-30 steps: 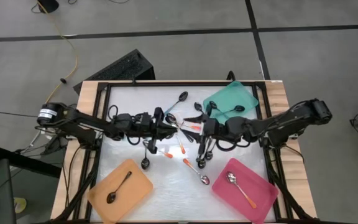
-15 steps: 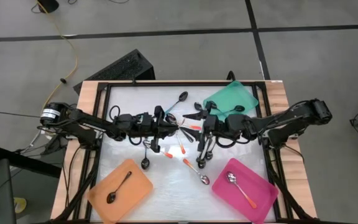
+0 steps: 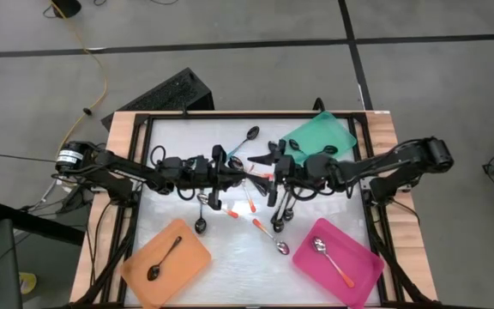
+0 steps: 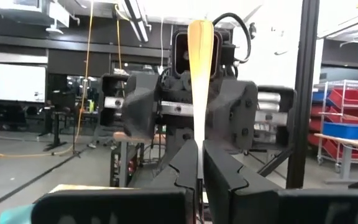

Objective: Sort silverware by color (type)
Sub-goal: Put the orange spoon into the red bin

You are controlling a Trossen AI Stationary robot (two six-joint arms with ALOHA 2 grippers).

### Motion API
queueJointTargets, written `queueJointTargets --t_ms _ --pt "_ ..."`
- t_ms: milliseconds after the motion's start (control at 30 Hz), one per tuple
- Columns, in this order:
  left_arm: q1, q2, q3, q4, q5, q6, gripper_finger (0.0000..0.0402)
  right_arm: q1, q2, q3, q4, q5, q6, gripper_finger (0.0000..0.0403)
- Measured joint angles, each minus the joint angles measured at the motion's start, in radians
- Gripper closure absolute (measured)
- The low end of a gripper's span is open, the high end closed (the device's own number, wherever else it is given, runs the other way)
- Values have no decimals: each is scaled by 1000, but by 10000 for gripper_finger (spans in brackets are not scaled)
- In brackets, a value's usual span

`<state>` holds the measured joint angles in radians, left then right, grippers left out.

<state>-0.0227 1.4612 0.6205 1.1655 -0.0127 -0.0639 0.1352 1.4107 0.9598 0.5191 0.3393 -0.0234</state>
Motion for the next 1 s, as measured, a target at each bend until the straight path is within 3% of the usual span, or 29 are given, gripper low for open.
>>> queueJointTargets --t_ms 267,533,1000 --pt "0 0 0 -11 -4 2 401 -3 34 -1 67 -1 0 215" --pt "1 0 0 -17 -30 3 401 -6 30 -1 61 -33 0 378" --pt "0 0 0 -31 -27 -1 401 -7 33 -1 53 -43 27 387"
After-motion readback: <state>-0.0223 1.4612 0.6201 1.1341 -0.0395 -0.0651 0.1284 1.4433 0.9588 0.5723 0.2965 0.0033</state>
